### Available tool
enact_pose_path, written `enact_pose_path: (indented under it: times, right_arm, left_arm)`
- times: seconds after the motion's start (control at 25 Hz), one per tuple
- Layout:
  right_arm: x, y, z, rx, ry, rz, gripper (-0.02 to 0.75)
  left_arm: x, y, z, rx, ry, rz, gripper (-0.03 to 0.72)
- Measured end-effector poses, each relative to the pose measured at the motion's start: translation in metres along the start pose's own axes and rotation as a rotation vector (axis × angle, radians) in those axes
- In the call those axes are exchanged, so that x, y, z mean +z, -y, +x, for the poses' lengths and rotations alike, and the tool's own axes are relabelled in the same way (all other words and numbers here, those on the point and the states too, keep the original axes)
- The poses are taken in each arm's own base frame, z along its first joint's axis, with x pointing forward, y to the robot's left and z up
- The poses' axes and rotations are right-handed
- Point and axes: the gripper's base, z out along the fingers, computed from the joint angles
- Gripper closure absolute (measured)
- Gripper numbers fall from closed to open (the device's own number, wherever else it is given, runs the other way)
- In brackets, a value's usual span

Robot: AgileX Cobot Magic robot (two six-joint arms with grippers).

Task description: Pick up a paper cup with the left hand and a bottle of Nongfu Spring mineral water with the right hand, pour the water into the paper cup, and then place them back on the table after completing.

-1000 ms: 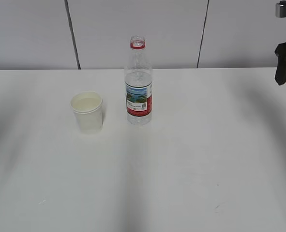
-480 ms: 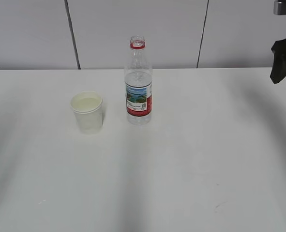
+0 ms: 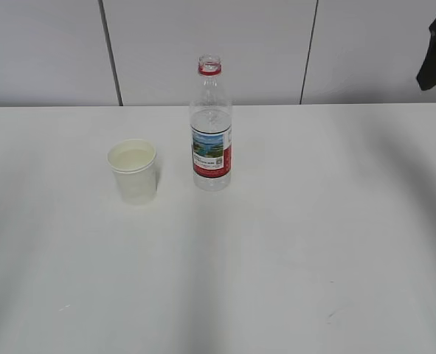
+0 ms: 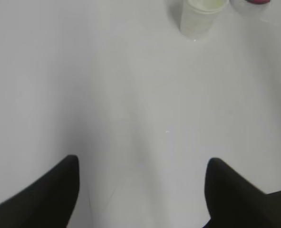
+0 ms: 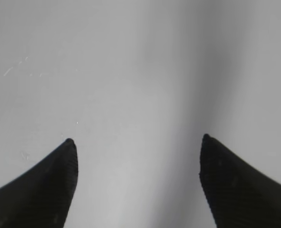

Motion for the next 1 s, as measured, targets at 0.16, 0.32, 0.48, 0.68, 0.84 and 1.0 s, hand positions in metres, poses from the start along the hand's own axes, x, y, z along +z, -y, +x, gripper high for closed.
enact_pose_path:
  times: [0.16,0.32,0.48,0.68,0.84,1.0]
  right_arm:
    - [-0.012,-0.003,0.006,-0.011,0.02,0.003,0.146]
    - [-0.012,-0.005,0.019,-0.016,-0.007,-0.003,0.146]
    - [-0.015,-0.009,0.04,-0.023,-0.034,-0.009,0.146]
    - [-0.03,-0.017,0.065,-0.043,-0.009,-0.013,0.146]
    - [-0.04,-0.023,0.087,-0.06,0.022,-0.011,0.146]
    - [-0.05,-0.028,0.11,-0.087,0.052,-0.005,0.146]
  left_arm:
    - [-0.019,0.006,0.013,0.01,0.055,0.006,0.188]
    - [-0.023,0.011,0.031,-0.009,0.069,0.031,0.192]
    - [-0.019,0.016,0.054,-0.056,0.046,0.055,0.196]
    - [-0.022,0.02,0.074,-0.09,0.093,0.057,0.198]
    - [-0.032,0.022,0.083,-0.091,0.184,0.049,0.198]
    - [-0.035,0.024,0.091,-0.086,0.279,0.039,0.198]
